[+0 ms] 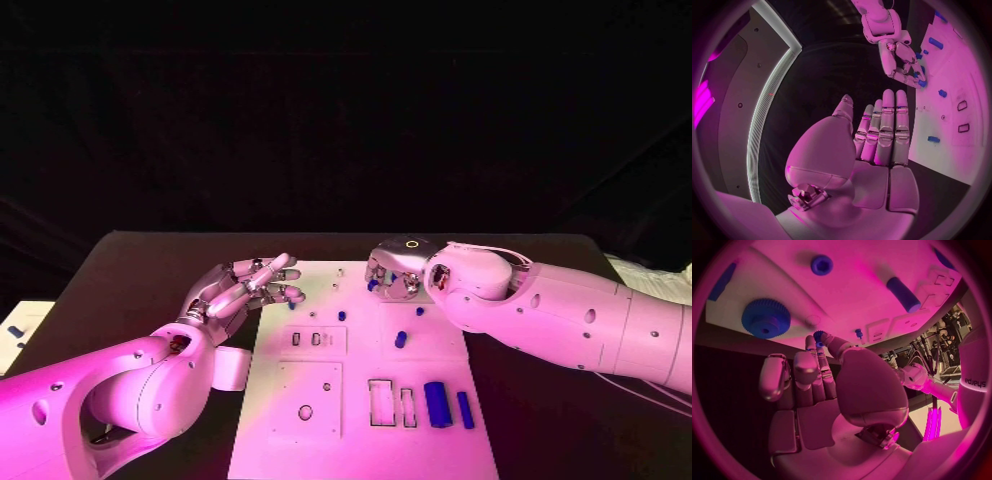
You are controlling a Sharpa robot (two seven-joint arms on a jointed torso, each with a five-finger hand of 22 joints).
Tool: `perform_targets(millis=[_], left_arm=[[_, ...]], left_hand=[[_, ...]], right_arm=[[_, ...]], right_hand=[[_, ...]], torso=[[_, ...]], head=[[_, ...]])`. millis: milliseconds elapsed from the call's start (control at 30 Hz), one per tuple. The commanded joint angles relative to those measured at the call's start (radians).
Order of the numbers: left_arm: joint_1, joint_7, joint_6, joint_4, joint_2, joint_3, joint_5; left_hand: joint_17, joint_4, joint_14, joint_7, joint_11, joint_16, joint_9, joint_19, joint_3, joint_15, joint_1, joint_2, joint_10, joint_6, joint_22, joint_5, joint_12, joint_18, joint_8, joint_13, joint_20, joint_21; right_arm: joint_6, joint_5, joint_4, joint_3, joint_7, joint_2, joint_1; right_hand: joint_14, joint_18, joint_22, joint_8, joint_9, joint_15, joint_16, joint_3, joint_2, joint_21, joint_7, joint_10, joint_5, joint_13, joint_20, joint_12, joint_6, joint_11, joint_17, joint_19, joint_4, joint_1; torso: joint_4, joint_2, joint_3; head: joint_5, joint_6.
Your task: Assemble the parts on the task board
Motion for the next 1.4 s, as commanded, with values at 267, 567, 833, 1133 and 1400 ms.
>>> perform_targets(millis=[267,567,833,1133,1400], left_arm=[[0.002,0.005,0.019,0.003,0.002,0.001,0.006],[0.002,0.005,0.021,0.008,0.000,0.001,0.006],[0.003,0.005,0.021,0.012,-0.004,0.001,0.006],[0.006,0.004,0.022,0.015,-0.006,0.001,0.006],[0.007,0.004,0.023,0.015,-0.004,0.001,0.006]], left_hand=[[0.002,-0.007,0.003,0.007,0.008,-0.005,-0.002,-0.001,0.000,0.001,0.006,0.007,0.000,-0.001,-0.001,-0.001,-0.006,0.010,-0.005,-0.002,0.000,-0.003],[0.002,-0.007,0.003,0.007,0.008,-0.005,-0.002,-0.001,0.000,0.001,0.006,0.007,0.000,-0.001,-0.001,-0.001,-0.006,0.010,-0.005,-0.002,0.000,-0.003],[0.002,-0.007,0.003,0.007,0.008,-0.005,-0.002,-0.001,0.000,0.001,0.006,0.007,0.000,-0.001,-0.001,-0.001,-0.006,0.010,-0.005,-0.002,0.000,-0.003],[0.002,-0.007,0.003,0.007,0.008,-0.005,-0.002,-0.001,0.000,0.001,0.006,0.007,0.000,-0.001,-0.001,-0.001,-0.006,0.010,-0.005,-0.002,0.000,-0.003],[0.004,-0.008,0.003,0.007,0.009,-0.007,-0.002,-0.001,0.000,0.001,0.007,0.008,0.000,-0.001,-0.001,-0.001,-0.009,0.010,-0.007,-0.002,0.000,-0.003]], right_arm=[[-0.118,-0.032,-0.016,0.003,-0.070,0.033,0.001],[-0.140,-0.034,-0.067,0.003,-0.066,0.092,0.001],[-0.131,-0.033,-0.106,0.003,-0.059,0.133,0.001],[-0.115,-0.031,-0.149,0.003,-0.056,0.169,0.001],[-0.075,-0.029,-0.181,0.001,-0.060,0.194,-0.001]], right_hand=[[0.012,-0.008,0.003,-0.007,0.003,-0.001,0.007,0.005,-0.010,0.007,0.012,-0.008,-0.020,0.001,0.005,0.004,0.000,0.008,0.001,0.004,0.008,0.000],[0.012,-0.008,0.003,-0.007,0.003,-0.001,0.009,0.006,-0.011,0.007,0.012,-0.009,-0.019,0.001,0.005,0.004,0.000,0.008,0.002,0.004,0.008,0.001],[0.012,-0.009,0.004,-0.008,0.003,-0.001,0.011,0.007,-0.011,0.007,0.012,-0.009,-0.018,0.001,0.005,0.004,0.000,0.008,0.004,0.005,0.008,0.001],[0.012,-0.009,0.005,-0.008,0.003,-0.001,0.012,0.008,-0.012,0.008,0.013,-0.010,-0.017,0.001,0.006,0.004,-0.001,0.009,0.005,0.005,0.009,0.001],[0.011,-0.009,0.005,-0.010,0.003,0.001,0.012,0.008,-0.015,0.008,0.014,-0.012,-0.019,0.001,0.006,0.004,-0.002,0.010,0.002,0.004,0.013,-0.004]], torso=[[0.0024,0.003,-0.0006],[0.0060,0.005,-0.0010],[0.0061,0.006,-0.0011],[0.0082,0.007,-0.0020],[0.0082,0.007,-0.0021]], head=[[0.006,0.009],[0.008,0.009],[0.012,0.010],[0.015,0.009],[0.015,0.005]])
